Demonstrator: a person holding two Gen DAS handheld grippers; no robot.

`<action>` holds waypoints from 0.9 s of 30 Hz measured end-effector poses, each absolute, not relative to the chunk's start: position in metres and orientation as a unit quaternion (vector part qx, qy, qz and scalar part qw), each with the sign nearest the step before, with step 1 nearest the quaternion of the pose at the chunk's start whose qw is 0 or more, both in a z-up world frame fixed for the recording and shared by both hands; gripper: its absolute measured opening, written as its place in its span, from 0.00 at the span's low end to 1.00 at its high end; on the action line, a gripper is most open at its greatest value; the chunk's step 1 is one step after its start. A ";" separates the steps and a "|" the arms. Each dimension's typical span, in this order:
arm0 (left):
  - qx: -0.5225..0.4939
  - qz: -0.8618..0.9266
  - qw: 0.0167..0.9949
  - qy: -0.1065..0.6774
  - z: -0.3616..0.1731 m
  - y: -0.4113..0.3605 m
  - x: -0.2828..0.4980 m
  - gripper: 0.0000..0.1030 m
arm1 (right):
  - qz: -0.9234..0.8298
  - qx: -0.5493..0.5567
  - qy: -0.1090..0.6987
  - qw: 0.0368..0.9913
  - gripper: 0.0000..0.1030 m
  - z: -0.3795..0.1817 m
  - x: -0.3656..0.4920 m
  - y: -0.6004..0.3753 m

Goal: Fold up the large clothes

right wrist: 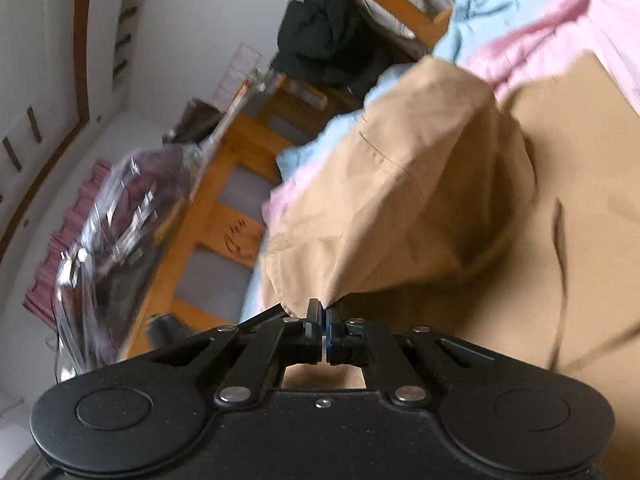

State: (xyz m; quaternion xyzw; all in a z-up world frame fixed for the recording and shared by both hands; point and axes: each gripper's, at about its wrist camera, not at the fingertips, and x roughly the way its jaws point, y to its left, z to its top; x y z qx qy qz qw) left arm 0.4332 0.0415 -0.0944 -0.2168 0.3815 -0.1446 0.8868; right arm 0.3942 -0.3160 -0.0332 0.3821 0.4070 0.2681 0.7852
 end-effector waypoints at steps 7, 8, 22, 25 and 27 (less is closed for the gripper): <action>-0.306 -0.129 0.861 0.386 -0.082 0.091 0.419 0.45 | 0.267 0.317 0.461 0.785 0.21 -0.050 0.369 -0.327; -0.315 -0.120 0.855 0.393 -0.082 0.093 0.426 0.45 | 0.266 0.312 0.464 0.785 0.26 -0.049 0.366 -0.332; -0.364 -0.065 0.827 0.424 -0.091 0.080 0.481 0.05 | 0.121 0.514 0.380 0.759 0.78 -0.054 0.458 -0.412; -0.324 -0.059 0.858 0.394 -0.071 0.081 0.479 0.02 | 0.120 0.515 0.393 0.752 0.56 -0.064 0.474 -0.400; -0.299 -0.047 0.877 0.373 -0.057 0.087 0.483 0.01 | 0.129 0.494 0.399 0.762 0.35 -0.064 0.480 -0.385</action>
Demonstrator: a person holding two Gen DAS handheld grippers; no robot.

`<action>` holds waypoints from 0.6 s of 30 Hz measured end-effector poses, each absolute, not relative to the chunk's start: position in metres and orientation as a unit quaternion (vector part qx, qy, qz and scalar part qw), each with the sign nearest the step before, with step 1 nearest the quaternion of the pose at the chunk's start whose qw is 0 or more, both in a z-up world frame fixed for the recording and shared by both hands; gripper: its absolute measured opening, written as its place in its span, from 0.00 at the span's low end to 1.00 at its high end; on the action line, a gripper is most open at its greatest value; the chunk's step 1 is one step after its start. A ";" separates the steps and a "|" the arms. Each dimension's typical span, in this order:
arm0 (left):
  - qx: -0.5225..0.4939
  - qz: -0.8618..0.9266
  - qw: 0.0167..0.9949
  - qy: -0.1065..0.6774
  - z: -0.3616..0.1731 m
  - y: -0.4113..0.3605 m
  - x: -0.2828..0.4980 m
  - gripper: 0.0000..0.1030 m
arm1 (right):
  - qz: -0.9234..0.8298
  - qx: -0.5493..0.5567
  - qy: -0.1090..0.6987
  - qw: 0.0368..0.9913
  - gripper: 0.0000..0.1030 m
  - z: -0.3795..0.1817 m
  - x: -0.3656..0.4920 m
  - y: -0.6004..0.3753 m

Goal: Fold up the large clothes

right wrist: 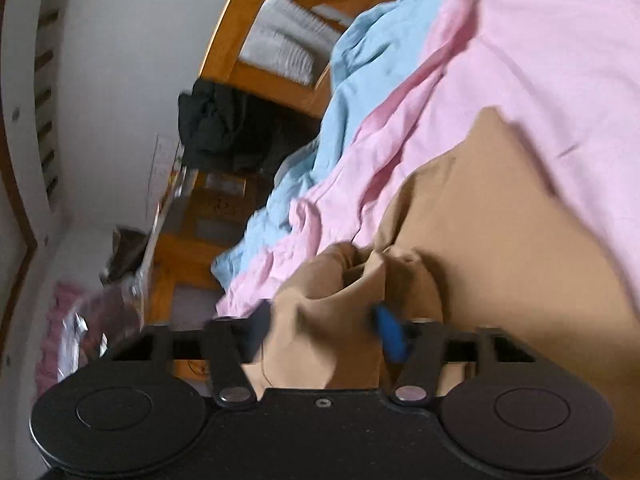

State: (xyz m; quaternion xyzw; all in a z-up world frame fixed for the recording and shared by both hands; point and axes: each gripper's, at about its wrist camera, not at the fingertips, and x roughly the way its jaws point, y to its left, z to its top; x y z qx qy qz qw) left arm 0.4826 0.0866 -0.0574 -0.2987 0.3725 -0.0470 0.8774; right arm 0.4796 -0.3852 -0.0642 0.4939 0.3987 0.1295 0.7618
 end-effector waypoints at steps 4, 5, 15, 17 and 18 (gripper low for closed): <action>-0.267 -0.031 0.898 0.349 -0.050 0.098 0.488 0.01 | 0.166 0.444 0.378 0.795 0.10 -0.050 0.488 -0.349; -0.250 -0.028 0.903 0.347 -0.052 0.097 0.488 0.01 | 0.187 0.424 0.361 0.809 0.09 -0.042 0.489 -0.341; -0.242 -0.050 0.891 0.380 -0.082 0.102 0.474 0.01 | 0.197 0.387 0.395 0.810 0.40 -0.067 0.455 -0.375; -0.245 -0.051 0.890 0.382 -0.081 0.103 0.475 0.01 | 0.189 0.438 0.394 0.785 0.52 -0.079 0.443 -0.392; -0.244 -0.050 0.889 0.384 -0.081 0.103 0.477 0.01 | 0.180 0.457 0.398 0.775 0.56 -0.084 0.441 -0.400</action>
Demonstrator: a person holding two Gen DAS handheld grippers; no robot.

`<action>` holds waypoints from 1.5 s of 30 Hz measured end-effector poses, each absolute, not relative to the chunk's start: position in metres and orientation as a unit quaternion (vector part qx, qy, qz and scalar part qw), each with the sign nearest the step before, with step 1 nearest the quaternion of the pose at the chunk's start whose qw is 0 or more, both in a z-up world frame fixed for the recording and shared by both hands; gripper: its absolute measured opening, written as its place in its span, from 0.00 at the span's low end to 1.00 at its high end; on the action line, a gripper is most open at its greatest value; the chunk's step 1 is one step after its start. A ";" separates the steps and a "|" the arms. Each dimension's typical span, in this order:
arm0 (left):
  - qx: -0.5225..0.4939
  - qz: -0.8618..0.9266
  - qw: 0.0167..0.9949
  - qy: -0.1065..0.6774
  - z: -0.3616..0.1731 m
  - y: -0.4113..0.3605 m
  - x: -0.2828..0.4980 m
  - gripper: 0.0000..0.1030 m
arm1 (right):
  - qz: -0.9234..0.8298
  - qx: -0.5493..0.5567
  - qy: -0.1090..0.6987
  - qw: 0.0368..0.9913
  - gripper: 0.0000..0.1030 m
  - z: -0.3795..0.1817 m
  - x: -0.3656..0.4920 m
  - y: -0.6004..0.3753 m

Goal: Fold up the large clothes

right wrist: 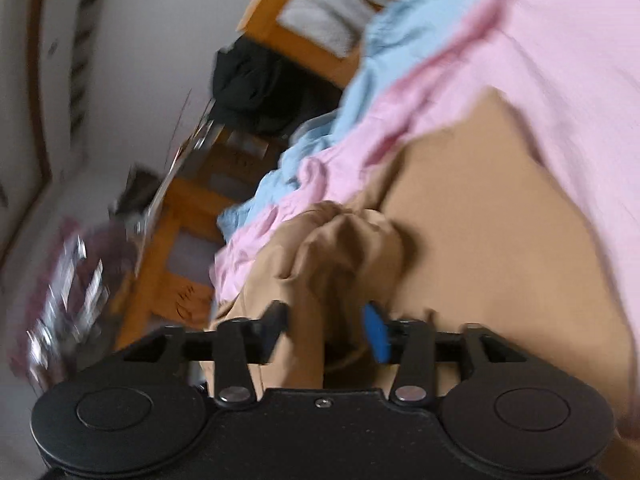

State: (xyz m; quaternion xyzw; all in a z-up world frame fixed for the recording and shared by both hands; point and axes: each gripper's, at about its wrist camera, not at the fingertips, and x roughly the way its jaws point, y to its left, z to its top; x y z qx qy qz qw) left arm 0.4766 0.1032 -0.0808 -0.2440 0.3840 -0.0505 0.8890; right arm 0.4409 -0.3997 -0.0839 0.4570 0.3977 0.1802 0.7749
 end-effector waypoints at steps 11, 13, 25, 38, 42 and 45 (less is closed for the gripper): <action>-0.210 -0.031 0.910 0.357 -0.073 0.100 0.491 0.01 | 0.158 0.484 0.401 0.762 0.58 -0.090 0.499 -0.365; -0.192 -0.027 0.917 0.349 -0.071 0.095 0.498 0.01 | 0.165 0.443 0.375 0.797 0.57 -0.081 0.512 -0.348; -0.186 -0.037 0.914 0.359 -0.048 0.108 0.463 0.52 | 0.134 0.233 0.340 0.901 0.66 -0.051 0.466 -0.342; -0.084 -0.007 0.910 0.406 -0.070 0.029 0.496 0.61 | 0.104 -0.067 0.278 0.953 0.71 -0.050 0.459 -0.231; -0.074 -0.009 0.906 0.416 -0.094 0.030 0.500 0.61 | 0.094 -0.098 0.305 0.943 0.75 -0.082 0.469 -0.222; -0.055 -0.006 0.909 0.412 -0.093 0.024 0.498 0.61 | 0.092 -0.091 0.306 0.943 0.76 -0.092 0.471 -0.224</action>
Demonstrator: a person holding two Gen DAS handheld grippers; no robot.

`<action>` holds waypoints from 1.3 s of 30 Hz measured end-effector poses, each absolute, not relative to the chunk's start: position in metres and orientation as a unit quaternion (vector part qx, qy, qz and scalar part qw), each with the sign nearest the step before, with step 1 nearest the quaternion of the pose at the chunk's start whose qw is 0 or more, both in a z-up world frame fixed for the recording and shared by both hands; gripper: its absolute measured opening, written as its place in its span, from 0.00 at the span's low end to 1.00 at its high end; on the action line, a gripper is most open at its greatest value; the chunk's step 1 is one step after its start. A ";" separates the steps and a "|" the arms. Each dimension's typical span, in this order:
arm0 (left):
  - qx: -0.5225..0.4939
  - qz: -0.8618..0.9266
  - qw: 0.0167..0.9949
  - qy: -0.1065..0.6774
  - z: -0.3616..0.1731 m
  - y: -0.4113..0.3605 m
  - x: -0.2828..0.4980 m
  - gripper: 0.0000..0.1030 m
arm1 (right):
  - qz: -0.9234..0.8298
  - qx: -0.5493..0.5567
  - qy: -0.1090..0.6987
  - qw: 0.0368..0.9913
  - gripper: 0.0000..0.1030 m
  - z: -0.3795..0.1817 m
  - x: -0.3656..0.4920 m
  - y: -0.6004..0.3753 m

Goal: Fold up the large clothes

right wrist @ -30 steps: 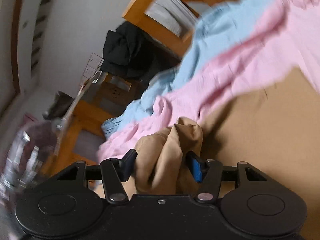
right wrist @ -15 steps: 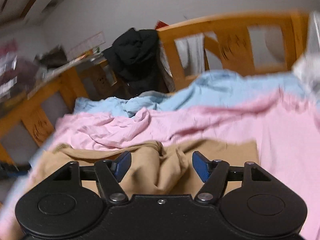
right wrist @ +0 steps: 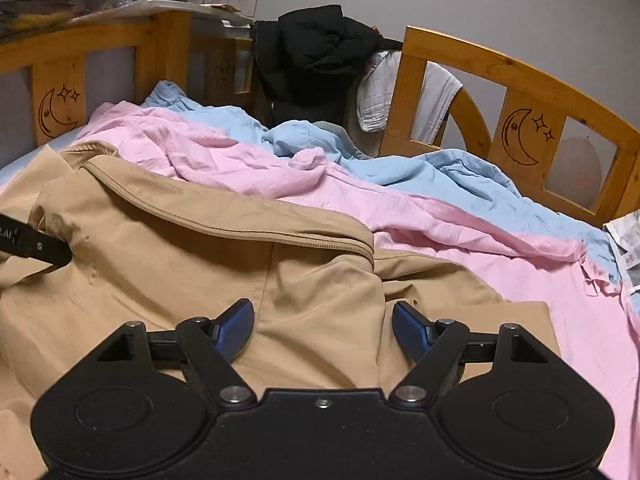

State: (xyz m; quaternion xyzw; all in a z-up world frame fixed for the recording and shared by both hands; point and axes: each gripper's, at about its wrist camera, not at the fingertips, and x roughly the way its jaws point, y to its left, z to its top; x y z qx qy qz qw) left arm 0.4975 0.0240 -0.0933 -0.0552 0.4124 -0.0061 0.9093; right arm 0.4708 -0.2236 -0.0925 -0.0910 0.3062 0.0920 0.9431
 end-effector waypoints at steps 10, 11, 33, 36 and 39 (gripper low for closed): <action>-0.058 -0.018 0.911 0.409 -0.073 0.019 0.467 0.75 | 0.142 -0.073 0.274 0.948 0.78 -0.054 0.422 -0.242; -0.043 -0.014 0.908 0.417 -0.077 0.014 0.468 0.75 | 0.142 -0.080 0.281 0.946 0.78 -0.057 0.421 -0.239; -0.002 -0.050 0.934 0.353 0.033 0.023 0.361 1.00 | 0.221 -0.121 0.252 0.934 0.99 0.072 0.277 -0.265; 0.041 -0.063 0.934 0.348 0.032 0.029 0.326 1.00 | 0.233 -0.122 0.248 0.932 0.99 0.061 0.236 -0.267; 0.084 -0.072 0.924 0.365 0.016 0.034 0.292 1.00 | 0.255 -0.155 0.282 0.912 0.99 0.031 0.208 -0.259</action>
